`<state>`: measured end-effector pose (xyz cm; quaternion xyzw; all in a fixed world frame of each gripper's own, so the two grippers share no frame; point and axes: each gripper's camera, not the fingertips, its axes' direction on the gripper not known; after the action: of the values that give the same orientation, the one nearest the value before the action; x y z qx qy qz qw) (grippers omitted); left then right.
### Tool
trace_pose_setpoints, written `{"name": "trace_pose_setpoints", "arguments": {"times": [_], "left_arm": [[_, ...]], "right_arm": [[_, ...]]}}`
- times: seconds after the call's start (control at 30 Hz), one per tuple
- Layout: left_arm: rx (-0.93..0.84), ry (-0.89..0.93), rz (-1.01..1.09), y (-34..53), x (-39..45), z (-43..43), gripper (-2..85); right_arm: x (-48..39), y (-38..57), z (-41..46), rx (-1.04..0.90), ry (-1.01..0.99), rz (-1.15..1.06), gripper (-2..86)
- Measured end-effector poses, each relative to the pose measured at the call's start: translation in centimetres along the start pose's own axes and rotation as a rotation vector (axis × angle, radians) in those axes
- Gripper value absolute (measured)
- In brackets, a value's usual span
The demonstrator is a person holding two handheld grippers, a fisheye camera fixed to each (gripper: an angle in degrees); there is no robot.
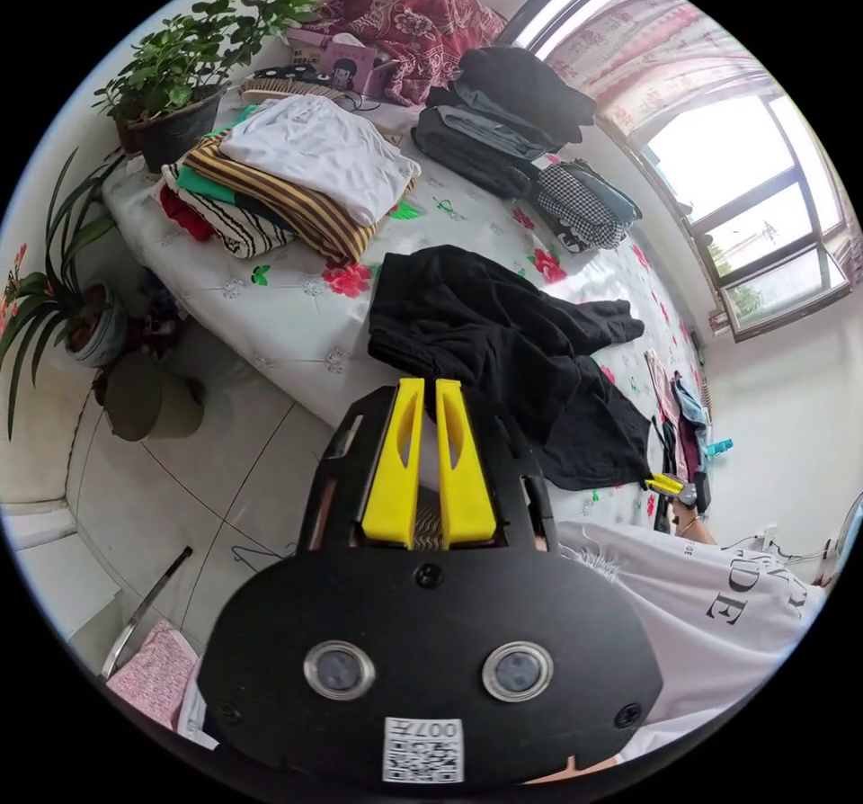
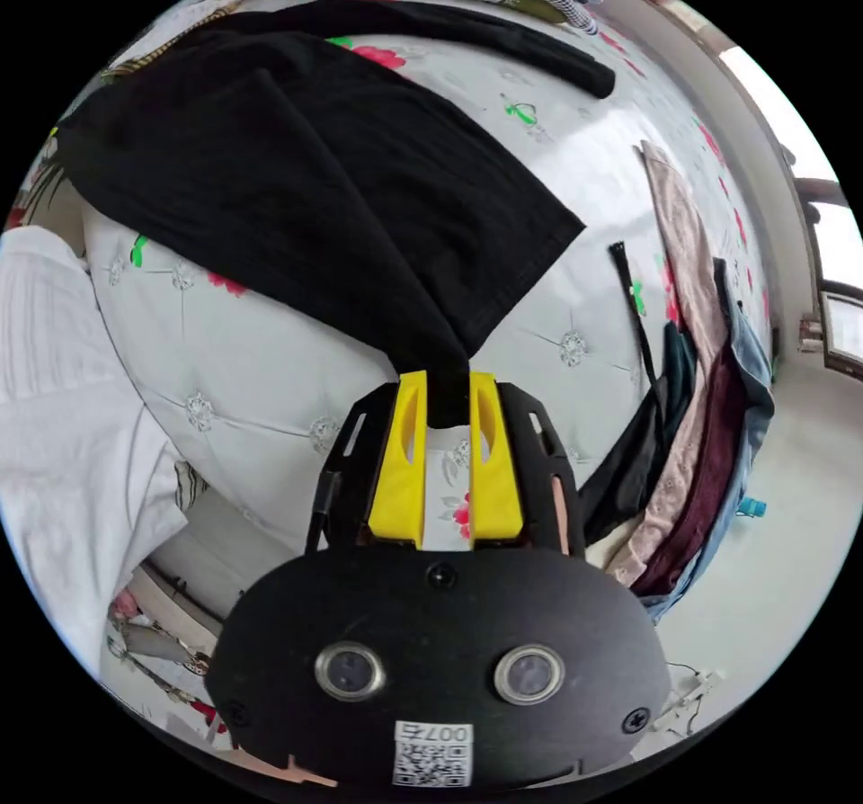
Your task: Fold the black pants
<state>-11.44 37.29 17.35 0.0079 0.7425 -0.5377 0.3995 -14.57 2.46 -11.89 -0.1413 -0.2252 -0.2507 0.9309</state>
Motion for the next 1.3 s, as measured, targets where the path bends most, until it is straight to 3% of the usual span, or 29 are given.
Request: {"name": "trace_pose_setpoints", "arguments": {"times": [0.13,0.27,0.37,0.5,0.63,0.73,0.9,1.1,1.3], "left_arm": [[-0.004,0.046,-0.098,-1.0,0.1,0.8,-0.3],[0.016,0.041,-0.007,-1.0,2.9,0.0,-0.4],[0.008,0.003,0.043,1.1,3.7,0.3,-0.3],[-0.093,0.008,-0.004,5.3,1.6,4.1,-0.3],[-0.228,-0.039,-0.077,10.4,-0.5,10.1,0.1],[-0.253,-0.086,-0.088,11.9,-1.1,11.0,0.7],[-0.194,-0.144,-0.062,11.2,-1.8,8.7,3.2],[-0.103,-0.174,0.019,6.4,-0.5,8.5,5.7],[-0.059,-0.212,0.229,-1.8,3.4,12.1,7.9]], "right_arm": [[2.7,-0.6,-4.4,0.153,0.093,0.033,0.2],[7.2,3.9,-15.9,0.476,0.281,0.169,-0.1],[7.5,8.2,-18.2,0.537,0.357,0.210,-0.1],[7.1,10.6,-11.3,0.358,0.140,0.251,-0.2],[4.5,11.3,0.4,-0.008,-0.056,0.369,0.0],[3.2,12.2,2.8,-0.105,-0.091,0.383,0.6],[6.4,13.6,-1.2,-0.017,-0.099,0.463,2.4],[12.0,12.0,-8.9,0.327,-0.178,0.603,4.2],[13.8,0.6,-12.7,0.492,-0.287,0.500,6.7]]}}
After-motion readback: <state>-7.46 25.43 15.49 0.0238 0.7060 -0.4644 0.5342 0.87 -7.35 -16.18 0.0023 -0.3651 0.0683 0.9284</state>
